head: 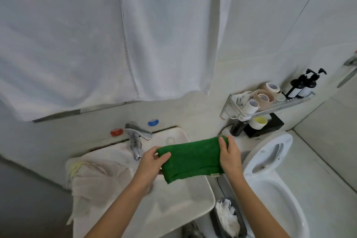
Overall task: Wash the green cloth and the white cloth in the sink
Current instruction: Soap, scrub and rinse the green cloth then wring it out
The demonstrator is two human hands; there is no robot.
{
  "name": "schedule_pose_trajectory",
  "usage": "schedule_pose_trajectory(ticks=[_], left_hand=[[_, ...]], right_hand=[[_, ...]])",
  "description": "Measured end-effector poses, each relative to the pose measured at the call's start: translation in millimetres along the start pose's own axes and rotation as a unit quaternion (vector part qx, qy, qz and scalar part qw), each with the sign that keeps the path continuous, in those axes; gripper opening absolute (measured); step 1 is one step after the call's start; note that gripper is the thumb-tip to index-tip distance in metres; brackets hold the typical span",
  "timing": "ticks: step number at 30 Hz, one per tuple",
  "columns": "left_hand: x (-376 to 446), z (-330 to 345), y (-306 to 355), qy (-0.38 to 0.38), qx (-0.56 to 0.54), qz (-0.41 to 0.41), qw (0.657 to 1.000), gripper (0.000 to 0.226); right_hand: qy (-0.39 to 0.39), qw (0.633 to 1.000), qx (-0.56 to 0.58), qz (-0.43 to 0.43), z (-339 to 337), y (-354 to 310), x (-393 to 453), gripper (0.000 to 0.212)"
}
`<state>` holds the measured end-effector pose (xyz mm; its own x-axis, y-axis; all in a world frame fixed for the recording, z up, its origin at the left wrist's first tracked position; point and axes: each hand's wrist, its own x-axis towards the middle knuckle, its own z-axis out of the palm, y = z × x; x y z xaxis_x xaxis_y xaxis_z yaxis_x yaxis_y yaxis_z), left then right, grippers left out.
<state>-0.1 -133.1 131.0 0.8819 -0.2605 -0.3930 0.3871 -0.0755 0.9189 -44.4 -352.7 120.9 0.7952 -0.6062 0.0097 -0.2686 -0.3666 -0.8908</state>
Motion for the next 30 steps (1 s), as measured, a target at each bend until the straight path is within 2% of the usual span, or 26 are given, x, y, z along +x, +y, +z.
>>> schedule_pose_trajectory(ticks=[5,9,13,18,21,24,27,30], left_hand=[[29,57,-53,0.003,0.000,-0.079,0.997,0.012],[52,91,-93,0.057,0.003,-0.128,0.990,0.019],[73,103,-132,0.131,0.043,-0.148,0.979,0.024],[94,113,-165,0.189,0.135,-0.177,0.957,0.023],[97,122,-174,0.184,0.187,-0.188,0.946,0.035],[89,133,-176,0.171,0.239,-0.135,0.946,0.047],[79,140,-178,0.108,0.287,-0.076,0.949,0.046],[75,141,-182,0.068,0.282,-0.074,0.954,0.052]], right_hand=[[-0.051,0.993,-0.078,0.069,-19,77,30,0.018],[-0.089,0.981,-0.135,0.106,-15,132,55,0.031],[-0.157,0.971,-0.133,0.123,3,173,70,0.033],[-0.241,0.948,-0.106,0.177,29,197,79,0.028],[-0.324,0.920,-0.110,0.191,43,203,78,0.040],[-0.349,0.913,-0.106,0.180,45,205,70,0.055],[-0.349,0.920,-0.080,0.158,36,199,63,0.052],[-0.373,0.916,-0.067,0.131,27,196,57,0.052]])
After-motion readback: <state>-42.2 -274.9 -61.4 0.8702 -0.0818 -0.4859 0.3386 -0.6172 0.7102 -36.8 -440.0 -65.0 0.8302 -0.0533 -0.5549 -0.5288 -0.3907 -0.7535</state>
